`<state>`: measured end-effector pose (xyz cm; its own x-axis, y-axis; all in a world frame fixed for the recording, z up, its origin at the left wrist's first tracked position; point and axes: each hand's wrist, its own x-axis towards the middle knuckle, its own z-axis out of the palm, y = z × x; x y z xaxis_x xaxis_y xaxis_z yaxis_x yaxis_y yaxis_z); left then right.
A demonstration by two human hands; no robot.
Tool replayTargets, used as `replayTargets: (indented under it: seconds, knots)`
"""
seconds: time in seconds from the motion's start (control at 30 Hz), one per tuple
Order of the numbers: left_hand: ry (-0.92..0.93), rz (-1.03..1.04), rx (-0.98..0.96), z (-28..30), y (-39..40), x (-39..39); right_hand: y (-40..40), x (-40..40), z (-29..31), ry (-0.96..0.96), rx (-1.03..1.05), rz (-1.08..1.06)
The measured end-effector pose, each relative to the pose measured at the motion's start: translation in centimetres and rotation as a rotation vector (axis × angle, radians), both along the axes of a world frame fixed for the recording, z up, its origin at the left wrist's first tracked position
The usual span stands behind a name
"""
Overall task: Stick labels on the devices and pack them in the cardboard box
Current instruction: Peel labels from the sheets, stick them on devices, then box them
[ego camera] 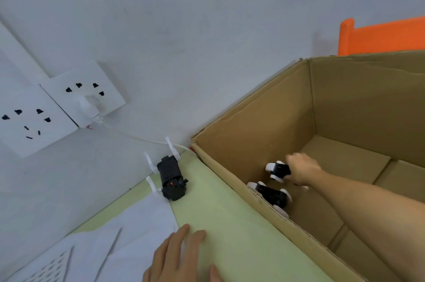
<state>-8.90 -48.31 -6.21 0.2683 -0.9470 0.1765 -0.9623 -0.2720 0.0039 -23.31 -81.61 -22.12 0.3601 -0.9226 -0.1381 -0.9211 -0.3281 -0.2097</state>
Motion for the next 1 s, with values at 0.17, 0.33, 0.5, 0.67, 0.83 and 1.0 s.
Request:
replayTargets:
  seconds: [0.17,0.33,0.5,0.67,0.83,1.0]
  knots:
    - [-0.016,-0.014,-0.014,-0.2,-0.2,0.2,0.8,0.7,-1.9,-0.011,0.037,0.085]
    - [-0.046,-0.053,-0.052,-0.6,-0.4,0.4,1.4,0.5,-2.1,-0.071,0.157,0.147]
    - [-0.018,-0.047,-0.107,-1.2,-0.6,0.5,1.2,-0.8,-1.6,-0.126,0.243,0.114]
    - [0.035,-0.018,-0.094,-0.8,-0.6,0.4,0.6,-1.0,0.9,-0.055,0.117,0.044]
    - [0.075,0.041,-0.035,-0.8,0.2,0.4,1.3,-1.6,6.4,-0.008,0.089,0.067]
    - [0.469,-0.013,-0.134,-0.9,1.4,0.9,5.1,-3.3,13.7,-0.321,-0.084,-0.003]
